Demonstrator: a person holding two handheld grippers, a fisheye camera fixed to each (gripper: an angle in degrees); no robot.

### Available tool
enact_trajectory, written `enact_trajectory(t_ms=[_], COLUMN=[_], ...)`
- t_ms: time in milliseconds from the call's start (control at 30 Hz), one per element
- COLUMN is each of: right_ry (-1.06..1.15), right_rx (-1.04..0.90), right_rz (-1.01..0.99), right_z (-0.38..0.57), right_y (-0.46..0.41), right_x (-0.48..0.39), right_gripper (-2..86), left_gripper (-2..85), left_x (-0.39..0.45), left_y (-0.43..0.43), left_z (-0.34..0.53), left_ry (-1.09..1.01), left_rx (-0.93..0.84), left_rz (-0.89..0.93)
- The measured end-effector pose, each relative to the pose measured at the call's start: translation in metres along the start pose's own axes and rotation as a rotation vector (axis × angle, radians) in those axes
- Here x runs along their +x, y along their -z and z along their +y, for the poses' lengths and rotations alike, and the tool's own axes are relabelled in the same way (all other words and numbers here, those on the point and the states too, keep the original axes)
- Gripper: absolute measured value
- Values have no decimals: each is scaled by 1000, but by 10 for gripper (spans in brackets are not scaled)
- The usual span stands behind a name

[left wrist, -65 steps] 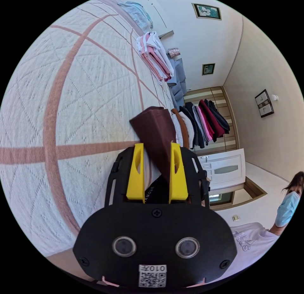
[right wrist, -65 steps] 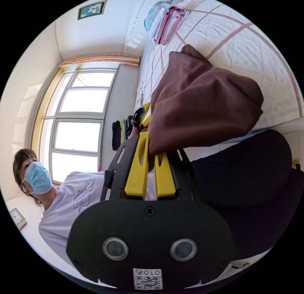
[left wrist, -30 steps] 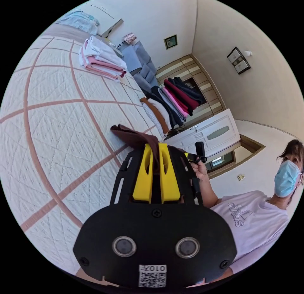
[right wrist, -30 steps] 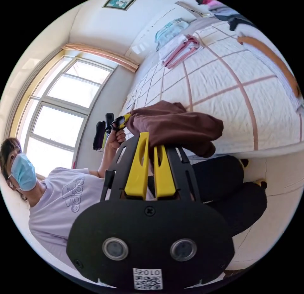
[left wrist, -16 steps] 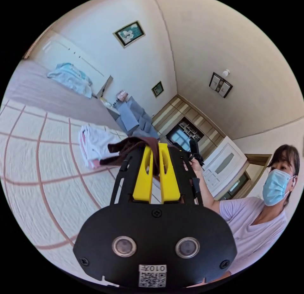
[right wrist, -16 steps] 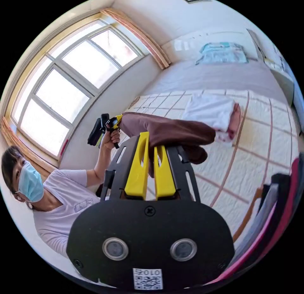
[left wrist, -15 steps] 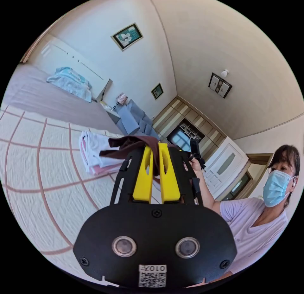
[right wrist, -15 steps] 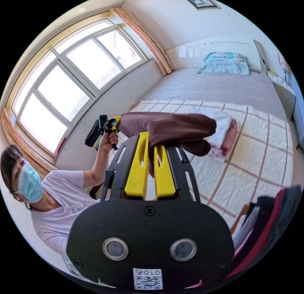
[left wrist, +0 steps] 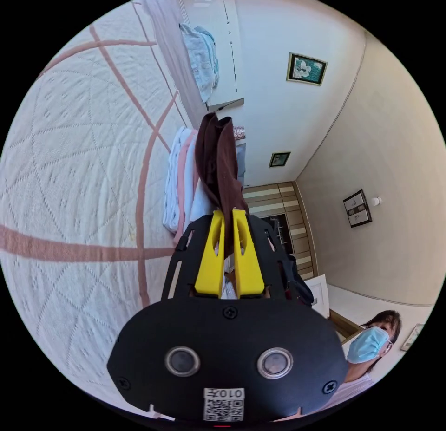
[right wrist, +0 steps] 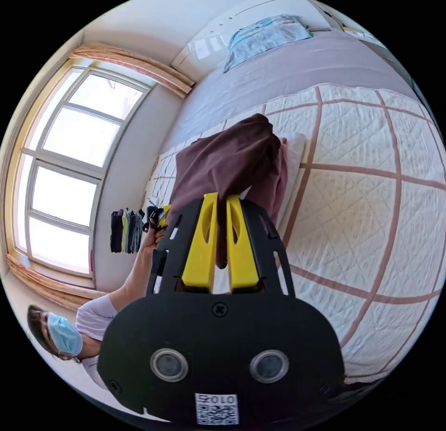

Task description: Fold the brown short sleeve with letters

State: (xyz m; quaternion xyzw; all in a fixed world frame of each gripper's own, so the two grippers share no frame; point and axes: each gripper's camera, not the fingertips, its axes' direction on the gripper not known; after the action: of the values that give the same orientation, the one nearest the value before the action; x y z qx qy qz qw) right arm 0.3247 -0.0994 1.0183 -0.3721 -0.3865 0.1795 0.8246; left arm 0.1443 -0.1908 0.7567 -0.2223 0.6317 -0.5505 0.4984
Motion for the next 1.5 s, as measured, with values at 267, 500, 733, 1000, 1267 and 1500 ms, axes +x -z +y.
enact_trajectory(t_ms=[267,500,733,1000,1267,1500], right_ry=[144,229,126,139,402,368], right_rx=[-80,-222,-338,-331,-141,16], right_rz=[-47,259,387,629,904,484], right_z=[29,20,12,58,225,402], right_y=[-1,-32,-26,-46,-57,-89], right_x=[-19,-76,-103,-146,-311,-350], right_gripper=[97,42,37,47,39,28], left_gripper=[28,33,48,81,83,106], left_x=[21,19,36,65,165,137], left_y=[-2,-16,-51,-37,59,136], left_z=[-16,-3,16,53,194,279], left_ry=[-53,-31,-116,-222,-725,-771], left_rx=[-11,41,-56,-66,-12,33], left_rz=[-8,38,-153,-261,-789,-1531])
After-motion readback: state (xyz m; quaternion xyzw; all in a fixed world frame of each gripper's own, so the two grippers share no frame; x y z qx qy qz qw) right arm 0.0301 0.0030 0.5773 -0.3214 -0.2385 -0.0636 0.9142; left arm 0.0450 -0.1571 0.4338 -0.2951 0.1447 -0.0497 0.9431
